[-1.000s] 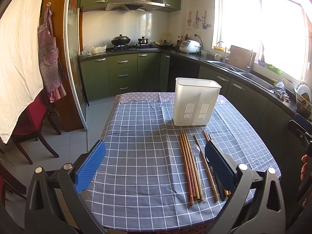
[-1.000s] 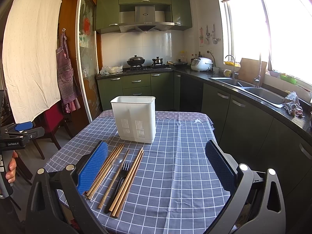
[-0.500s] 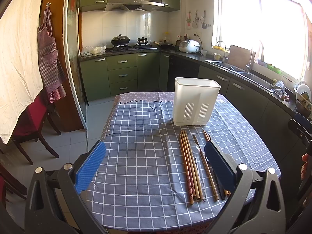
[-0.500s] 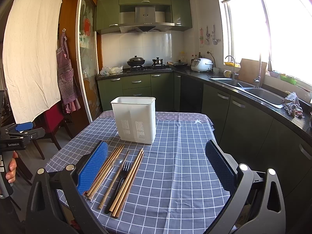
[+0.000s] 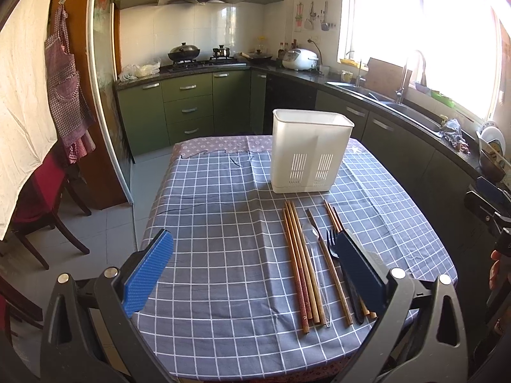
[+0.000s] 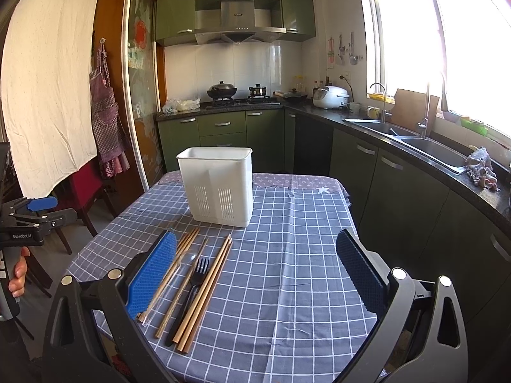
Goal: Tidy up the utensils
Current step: 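Lower the left gripper over the clear plastic spoon and close on it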
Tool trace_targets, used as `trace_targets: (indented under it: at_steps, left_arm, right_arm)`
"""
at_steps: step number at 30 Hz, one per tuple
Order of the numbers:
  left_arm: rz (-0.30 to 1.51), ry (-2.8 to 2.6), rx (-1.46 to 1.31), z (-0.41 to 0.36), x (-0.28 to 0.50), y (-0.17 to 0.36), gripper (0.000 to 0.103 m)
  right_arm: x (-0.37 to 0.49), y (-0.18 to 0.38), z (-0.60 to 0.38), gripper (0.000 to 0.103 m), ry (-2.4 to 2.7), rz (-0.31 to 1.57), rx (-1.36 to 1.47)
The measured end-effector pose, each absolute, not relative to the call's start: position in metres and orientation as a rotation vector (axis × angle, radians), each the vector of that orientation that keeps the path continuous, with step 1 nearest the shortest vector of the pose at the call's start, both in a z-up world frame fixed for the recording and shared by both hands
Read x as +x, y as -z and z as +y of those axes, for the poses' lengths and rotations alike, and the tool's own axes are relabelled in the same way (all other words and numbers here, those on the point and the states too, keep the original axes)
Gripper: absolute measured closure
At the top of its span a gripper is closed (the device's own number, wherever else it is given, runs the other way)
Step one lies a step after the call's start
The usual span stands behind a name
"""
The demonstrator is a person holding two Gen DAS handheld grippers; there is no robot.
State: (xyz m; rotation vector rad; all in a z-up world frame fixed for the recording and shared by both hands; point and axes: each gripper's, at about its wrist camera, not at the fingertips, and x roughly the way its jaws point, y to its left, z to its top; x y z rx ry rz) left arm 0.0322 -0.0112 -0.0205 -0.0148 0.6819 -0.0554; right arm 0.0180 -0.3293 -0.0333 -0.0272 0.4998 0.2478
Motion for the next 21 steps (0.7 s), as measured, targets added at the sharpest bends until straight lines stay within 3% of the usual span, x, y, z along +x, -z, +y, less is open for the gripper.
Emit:
trace_targets:
  at_steps: [12, 14, 16, 18, 21]
  left_arm:
    - [0.940, 0.191, 0.047, -0.068, 0.113, 0.062, 0.007]
    - [1.003, 0.232, 0.035, -0.078, 0.124, 0.076, 0.019]
    - [1.072, 0.258, 0.016, -0.088, 0.135, 0.092, 0.044]
    - [1.130, 0.280, 0.017, -0.097, 0.142, 0.105, 0.055]
    - [1.177, 0.280, 0.042, -0.109, 0.147, 0.118, 0.060]
  right_arm:
    - [0.112, 0.077, -0.349, 0.004, -0.259, 0.812, 0.026]
    - [0.118, 0.081, -0.350, 0.004, -0.259, 0.818, 0.026]
    - [0.121, 0.084, -0.350, 0.004, -0.270, 0.829, 0.035]
    - [0.125, 0.089, -0.350, 0.004, -0.284, 0.855, 0.051]
    - [0.126, 0.094, -0.349, 0.005, -0.288, 0.879, 0.059]
